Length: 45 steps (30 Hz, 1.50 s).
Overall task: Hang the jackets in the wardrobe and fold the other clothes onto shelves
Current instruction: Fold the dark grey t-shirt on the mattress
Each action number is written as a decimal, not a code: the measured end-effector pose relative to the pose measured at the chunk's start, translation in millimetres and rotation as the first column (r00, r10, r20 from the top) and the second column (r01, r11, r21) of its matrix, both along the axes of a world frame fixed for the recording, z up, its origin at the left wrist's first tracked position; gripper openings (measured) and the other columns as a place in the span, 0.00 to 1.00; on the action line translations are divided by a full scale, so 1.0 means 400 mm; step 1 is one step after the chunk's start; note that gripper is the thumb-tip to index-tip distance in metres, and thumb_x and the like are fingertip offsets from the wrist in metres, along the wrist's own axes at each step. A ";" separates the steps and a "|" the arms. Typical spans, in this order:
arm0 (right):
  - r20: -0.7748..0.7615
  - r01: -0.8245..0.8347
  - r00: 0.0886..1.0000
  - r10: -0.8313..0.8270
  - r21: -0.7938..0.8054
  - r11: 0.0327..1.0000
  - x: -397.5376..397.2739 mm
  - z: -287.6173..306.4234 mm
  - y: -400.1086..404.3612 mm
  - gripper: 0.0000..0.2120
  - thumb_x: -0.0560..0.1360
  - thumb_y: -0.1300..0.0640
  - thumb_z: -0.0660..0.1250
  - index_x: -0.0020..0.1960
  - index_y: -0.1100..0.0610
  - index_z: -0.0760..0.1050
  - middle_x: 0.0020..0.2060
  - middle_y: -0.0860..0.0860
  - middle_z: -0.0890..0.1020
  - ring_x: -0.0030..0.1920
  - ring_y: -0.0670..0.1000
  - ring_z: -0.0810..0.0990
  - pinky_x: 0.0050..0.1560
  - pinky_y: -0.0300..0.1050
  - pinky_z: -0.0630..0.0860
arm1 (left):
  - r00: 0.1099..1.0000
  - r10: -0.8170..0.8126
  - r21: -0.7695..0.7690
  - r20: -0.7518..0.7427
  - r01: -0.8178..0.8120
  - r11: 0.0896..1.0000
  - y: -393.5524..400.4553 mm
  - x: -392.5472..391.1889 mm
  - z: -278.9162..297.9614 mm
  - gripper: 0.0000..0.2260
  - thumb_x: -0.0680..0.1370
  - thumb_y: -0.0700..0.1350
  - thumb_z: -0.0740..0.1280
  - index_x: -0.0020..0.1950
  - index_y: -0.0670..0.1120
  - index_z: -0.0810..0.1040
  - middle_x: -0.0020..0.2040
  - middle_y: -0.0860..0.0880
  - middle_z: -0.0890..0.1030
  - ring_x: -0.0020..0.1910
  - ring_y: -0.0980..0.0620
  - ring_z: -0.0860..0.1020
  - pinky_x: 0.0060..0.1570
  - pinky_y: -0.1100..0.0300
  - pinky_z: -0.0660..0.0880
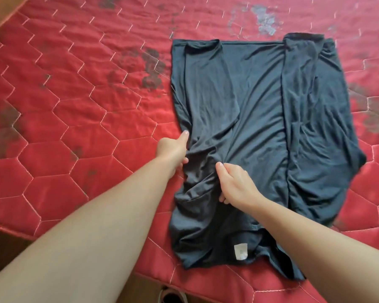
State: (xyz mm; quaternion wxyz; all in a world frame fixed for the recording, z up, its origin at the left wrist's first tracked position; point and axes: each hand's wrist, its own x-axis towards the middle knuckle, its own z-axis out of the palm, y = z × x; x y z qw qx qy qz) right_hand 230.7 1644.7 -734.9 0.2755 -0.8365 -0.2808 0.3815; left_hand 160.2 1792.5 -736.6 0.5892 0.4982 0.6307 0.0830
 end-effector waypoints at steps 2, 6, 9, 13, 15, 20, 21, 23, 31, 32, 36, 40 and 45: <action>-0.037 -0.024 0.999 0.025 0.006 1.000 0.004 -0.006 -0.002 0.23 0.82 0.45 0.50 0.38 0.59 0.68 0.23 0.50 0.77 0.22 0.47 0.78 0.40 0.50 0.78 | 0.999 -0.029 -0.046 -0.025 0.028 0.999 0.045 0.048 -0.007 0.17 0.77 0.57 0.68 0.39 0.44 0.72 0.30 0.49 0.72 0.22 0.53 0.67 0.23 0.68 0.62; -0.081 -0.017 0.996 0.023 0.080 0.997 0.011 -0.014 -0.014 0.25 0.83 0.45 0.51 0.40 0.64 0.70 0.23 0.48 0.77 0.23 0.48 0.77 0.36 0.51 0.78 | 0.993 -0.103 -0.005 -0.064 0.103 0.995 0.097 0.080 -0.024 0.08 0.77 0.48 0.70 0.46 0.45 0.74 0.28 0.49 0.69 0.24 0.53 0.67 0.20 0.70 0.61; -0.048 -0.014 0.999 0.020 0.108 0.994 0.001 -0.022 -0.021 0.24 0.82 0.47 0.51 0.36 0.59 0.74 0.26 0.48 0.80 0.26 0.48 0.77 0.37 0.50 0.79 | 0.997 0.046 0.085 -0.067 -0.041 0.996 0.154 0.041 -0.026 0.09 0.76 0.48 0.69 0.40 0.45 0.74 0.31 0.48 0.71 0.25 0.52 0.67 0.26 0.65 0.63; -0.031 -0.169 0.985 0.169 -0.007 0.986 -0.008 -0.016 0.007 0.21 0.80 0.50 0.52 0.35 0.57 0.74 0.29 0.50 0.82 0.30 0.51 0.78 0.43 0.51 0.79 | 0.993 0.071 0.168 -0.098 -0.054 0.984 0.190 0.002 -0.044 0.11 0.77 0.49 0.66 0.37 0.45 0.74 0.33 0.46 0.74 0.27 0.50 0.71 0.26 0.62 0.67; -0.119 -0.119 0.987 0.112 -0.055 0.991 -0.004 -0.005 0.027 0.21 0.79 0.50 0.54 0.37 0.62 0.74 0.29 0.52 0.82 0.28 0.53 0.79 0.36 0.48 0.79 | 0.997 0.035 0.175 -0.073 -0.022 0.984 0.184 0.001 -0.059 0.14 0.76 0.51 0.65 0.33 0.47 0.73 0.34 0.46 0.74 0.30 0.49 0.72 0.29 0.61 0.71; -0.195 -0.271 0.952 0.237 -0.172 0.947 -0.041 0.019 0.017 0.24 0.68 0.34 0.68 0.32 0.56 0.75 0.28 0.51 0.83 0.26 0.49 0.81 0.32 0.40 0.77 | 0.998 -0.062 0.176 -0.032 0.067 0.982 0.182 -0.007 -0.092 0.13 0.69 0.59 0.66 0.34 0.51 0.73 0.37 0.46 0.73 0.38 0.50 0.72 0.45 0.45 0.79; -0.108 -0.391 0.920 0.377 -0.198 0.899 -0.054 0.021 0.000 0.26 0.67 0.34 0.68 0.31 0.57 0.75 0.26 0.50 0.81 0.28 0.50 0.81 0.35 0.41 0.78 | 0.999 -0.044 0.173 -0.012 0.046 0.984 0.185 -0.010 -0.096 0.11 0.71 0.58 0.66 0.39 0.51 0.75 0.39 0.46 0.73 0.38 0.50 0.73 0.46 0.42 0.80; 0.027 -0.598 0.781 0.624 -0.259 0.759 -0.078 0.028 -0.046 0.29 0.67 0.32 0.67 0.33 0.59 0.76 0.25 0.52 0.77 0.33 0.53 0.78 0.38 0.44 0.76 | 1.000 -0.002 0.178 0.002 0.002 0.984 0.185 -0.015 -0.095 0.09 0.77 0.54 0.65 0.41 0.50 0.75 0.39 0.46 0.72 0.39 0.50 0.72 0.43 0.45 0.80; 0.550 -0.592 0.703 0.451 0.102 0.799 -0.038 -0.007 -0.268 0.17 0.69 0.38 0.69 0.36 0.50 0.67 0.32 0.44 0.70 0.34 0.47 0.72 0.34 0.42 0.68 | 0.932 -0.225 0.691 -0.284 0.362 0.625 -0.028 -0.095 -0.023 0.19 0.72 0.49 0.70 0.61 0.49 0.72 0.53 0.46 0.73 0.50 0.46 0.71 0.55 0.54 0.66; 0.610 -0.597 0.666 0.429 0.092 0.797 -0.012 -0.011 -0.295 0.18 0.69 0.39 0.70 0.36 0.51 0.67 0.33 0.45 0.69 0.34 0.49 0.72 0.35 0.44 0.67 | 0.883 -0.310 0.714 -0.352 0.467 0.521 -0.085 -0.123 -0.008 0.17 0.71 0.50 0.70 0.59 0.49 0.74 0.52 0.46 0.74 0.51 0.44 0.72 0.54 0.51 0.67; 0.728 -0.579 0.535 0.428 -0.053 0.813 0.075 0.005 -0.432 0.22 0.67 0.34 0.68 0.40 0.53 0.72 0.38 0.48 0.72 0.40 0.52 0.72 0.41 0.49 0.69 | 0.701 -0.527 0.684 -0.480 0.675 0.275 -0.257 -0.246 -0.002 0.15 0.71 0.60 0.64 0.48 0.51 0.76 0.44 0.53 0.74 0.45 0.48 0.73 0.45 0.52 0.69; 0.669 -0.534 0.497 0.553 -0.266 0.803 0.088 0.006 -0.576 0.29 0.63 0.31 0.66 0.54 0.52 0.75 0.52 0.51 0.77 0.52 0.56 0.76 0.48 0.53 0.75 | 0.495 -0.682 0.542 -0.538 0.823 0.170 -0.367 -0.361 -0.006 0.23 0.67 0.70 0.65 0.49 0.54 0.78 0.48 0.56 0.77 0.49 0.53 0.75 0.49 0.55 0.73; 0.725 -0.587 0.473 0.501 -0.164 0.793 0.111 0.009 -0.595 0.13 0.70 0.54 0.58 0.45 0.53 0.81 0.51 0.49 0.83 0.52 0.55 0.83 0.52 0.48 0.68 | 0.423 -0.673 0.517 -0.606 0.853 0.071 -0.405 -0.411 -0.016 0.19 0.68 0.54 0.69 0.56 0.48 0.81 0.56 0.52 0.81 0.54 0.50 0.80 0.53 0.54 0.78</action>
